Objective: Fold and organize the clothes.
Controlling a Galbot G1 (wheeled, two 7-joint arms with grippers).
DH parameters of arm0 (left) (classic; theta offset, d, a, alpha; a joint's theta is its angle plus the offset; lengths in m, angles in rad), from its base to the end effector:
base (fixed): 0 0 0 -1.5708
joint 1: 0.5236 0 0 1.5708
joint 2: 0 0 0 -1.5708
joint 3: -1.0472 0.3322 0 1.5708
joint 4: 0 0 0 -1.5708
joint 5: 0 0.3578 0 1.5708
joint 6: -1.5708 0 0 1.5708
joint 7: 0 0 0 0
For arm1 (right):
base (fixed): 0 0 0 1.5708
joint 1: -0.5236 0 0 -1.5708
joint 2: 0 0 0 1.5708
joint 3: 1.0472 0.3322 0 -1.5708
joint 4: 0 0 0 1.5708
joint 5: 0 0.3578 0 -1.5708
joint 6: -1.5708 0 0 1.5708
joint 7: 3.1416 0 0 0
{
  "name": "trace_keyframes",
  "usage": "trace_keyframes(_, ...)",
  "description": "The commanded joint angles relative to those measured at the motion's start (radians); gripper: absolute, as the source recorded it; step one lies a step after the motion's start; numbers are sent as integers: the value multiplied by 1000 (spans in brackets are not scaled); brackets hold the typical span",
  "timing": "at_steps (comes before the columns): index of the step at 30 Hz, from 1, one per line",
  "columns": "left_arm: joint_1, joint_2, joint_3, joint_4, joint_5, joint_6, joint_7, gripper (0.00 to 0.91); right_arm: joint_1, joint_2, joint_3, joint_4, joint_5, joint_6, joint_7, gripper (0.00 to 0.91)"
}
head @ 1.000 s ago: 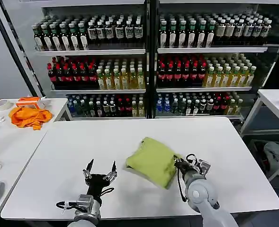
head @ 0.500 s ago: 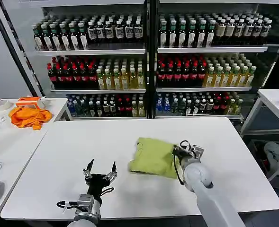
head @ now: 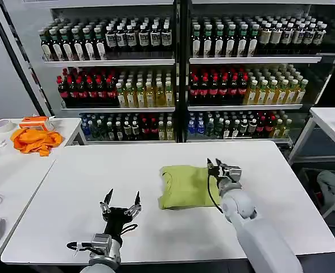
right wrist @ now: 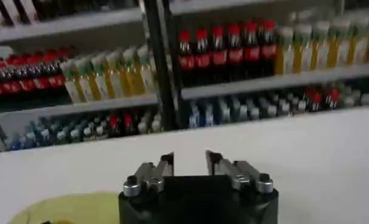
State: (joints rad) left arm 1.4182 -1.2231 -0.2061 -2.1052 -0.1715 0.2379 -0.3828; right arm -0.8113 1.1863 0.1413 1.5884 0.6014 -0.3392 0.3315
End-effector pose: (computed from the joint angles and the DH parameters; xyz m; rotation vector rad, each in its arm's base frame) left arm 0.2096 -0.0393 -0.2680 -0.0830 -2.9862 -0.1291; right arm 0.4050 0.0015 -0.2648 0.0932 -2.8580 -0.0932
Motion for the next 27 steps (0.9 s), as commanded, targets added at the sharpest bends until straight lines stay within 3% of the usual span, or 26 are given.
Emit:
trace_keyframes(1, 3, -11, 12, -9, 1, -12, 9, 907, -380, -94, 213, 327, -277, 243, -79, 907)
trace_keyframes(5, 15, -27, 24, -26, 7, -18, 18, 907, -558, -76, 338, 464, -314, 255, -109, 907)
trace_keyframes(11, 45, -35, 19, -64, -19, -26, 34, 907, -762, -26, 431, 565, -320, 248, -145, 907)
trace_keyframes(16, 70, -35, 5, -99, -55, -25, 40, 907, -835, -10, 440, 612, -358, 254, -178, 907)
trace_keyframes(27, 129, -44, -12, -152, -88, -31, 60, 907, -873, 33, 441, 654, -393, 261, -175, 907)
